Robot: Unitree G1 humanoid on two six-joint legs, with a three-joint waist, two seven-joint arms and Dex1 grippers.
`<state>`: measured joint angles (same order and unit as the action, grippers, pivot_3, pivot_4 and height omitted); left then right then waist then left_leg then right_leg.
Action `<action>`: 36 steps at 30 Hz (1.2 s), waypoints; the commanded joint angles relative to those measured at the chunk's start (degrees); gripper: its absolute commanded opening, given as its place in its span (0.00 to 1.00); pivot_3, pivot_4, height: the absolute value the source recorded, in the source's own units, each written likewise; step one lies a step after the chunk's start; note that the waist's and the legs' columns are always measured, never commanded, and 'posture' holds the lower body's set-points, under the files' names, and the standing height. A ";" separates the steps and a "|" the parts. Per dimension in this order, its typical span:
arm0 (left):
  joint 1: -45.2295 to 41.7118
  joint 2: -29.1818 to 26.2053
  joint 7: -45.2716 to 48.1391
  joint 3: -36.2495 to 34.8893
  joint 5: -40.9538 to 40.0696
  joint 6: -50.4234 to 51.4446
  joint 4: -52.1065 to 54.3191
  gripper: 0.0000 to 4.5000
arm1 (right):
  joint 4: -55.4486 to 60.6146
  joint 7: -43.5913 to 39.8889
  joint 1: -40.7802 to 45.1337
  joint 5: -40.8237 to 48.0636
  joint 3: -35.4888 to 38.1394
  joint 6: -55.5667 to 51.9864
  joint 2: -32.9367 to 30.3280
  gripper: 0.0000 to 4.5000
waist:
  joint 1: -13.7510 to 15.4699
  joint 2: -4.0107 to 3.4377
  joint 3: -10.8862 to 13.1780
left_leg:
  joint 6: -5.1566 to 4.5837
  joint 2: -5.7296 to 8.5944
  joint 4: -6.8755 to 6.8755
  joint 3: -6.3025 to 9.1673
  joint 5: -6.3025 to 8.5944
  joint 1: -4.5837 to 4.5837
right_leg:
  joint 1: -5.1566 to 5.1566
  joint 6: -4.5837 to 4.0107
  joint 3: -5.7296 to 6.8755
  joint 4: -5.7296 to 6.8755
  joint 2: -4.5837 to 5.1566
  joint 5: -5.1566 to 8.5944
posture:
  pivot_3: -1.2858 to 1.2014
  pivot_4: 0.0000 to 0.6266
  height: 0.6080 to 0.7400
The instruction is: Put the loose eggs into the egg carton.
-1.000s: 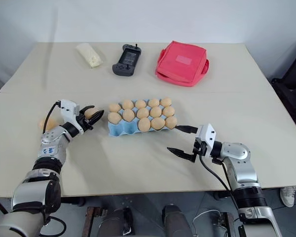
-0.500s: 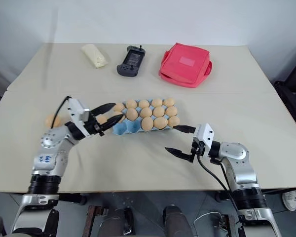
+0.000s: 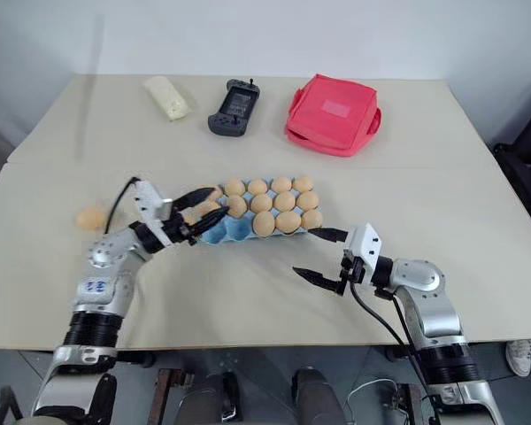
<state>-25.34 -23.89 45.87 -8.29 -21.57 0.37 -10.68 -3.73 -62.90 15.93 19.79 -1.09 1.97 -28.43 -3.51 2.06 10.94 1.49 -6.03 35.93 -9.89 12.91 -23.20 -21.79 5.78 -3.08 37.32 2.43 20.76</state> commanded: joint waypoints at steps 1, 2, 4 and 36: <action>2.51 -3.13 -0.72 -5.01 -3.11 1.76 4.13 0.85 | 2.50 0.26 -0.39 1.49 1.18 -0.05 -0.47 1.00 | 0.07 0.00 0.00 | 0.01 -0.02 0.01 0.01 0.00 0.00 | -0.01 -0.01 0.01 0.01 0.00 0.00 | 0.52 0.24 1.00; 3.13 -4.11 -0.99 -6.10 -3.16 1.94 3.99 0.93 | 2.60 0.24 -0.44 1.48 1.08 -0.08 -0.47 1.00 | 0.10 0.00 0.00 | 0.01 -0.02 0.01 0.01 0.00 0.00 | -0.01 -0.01 0.02 0.02 0.00 0.01 | 0.52 0.24 1.00; 3.91 -6.23 -1.38 -7.46 -1.88 1.35 1.61 1.00 | 2.93 0.24 -0.41 1.56 0.88 -0.31 -0.41 1.00 | 0.11 0.00 0.00 | -0.01 0.00 0.03 0.02 -0.01 0.00 | -0.02 -0.02 0.02 0.05 0.01 0.01 | 0.52 0.24 1.00; 0.80 -6.28 11.68 -0.17 2.53 -4.18 -15.30 0.55 | 4.54 1.06 -0.95 1.96 1.19 -1.71 -1.25 1.00 | 0.26 0.00 0.00 | -0.15 -0.13 0.06 -0.10 0.36 -0.05 | -0.18 -0.21 -0.02 0.05 0.14 0.11 | 0.52 0.24 1.00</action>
<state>-24.46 -29.91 57.61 -7.07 -17.80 -3.18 -27.46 -0.60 -61.77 15.24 20.79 -1.28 -0.89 -29.16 -3.24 2.06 10.94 1.34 -6.17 35.98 -10.00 13.27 -23.25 -21.97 5.57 -3.10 37.36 2.56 20.87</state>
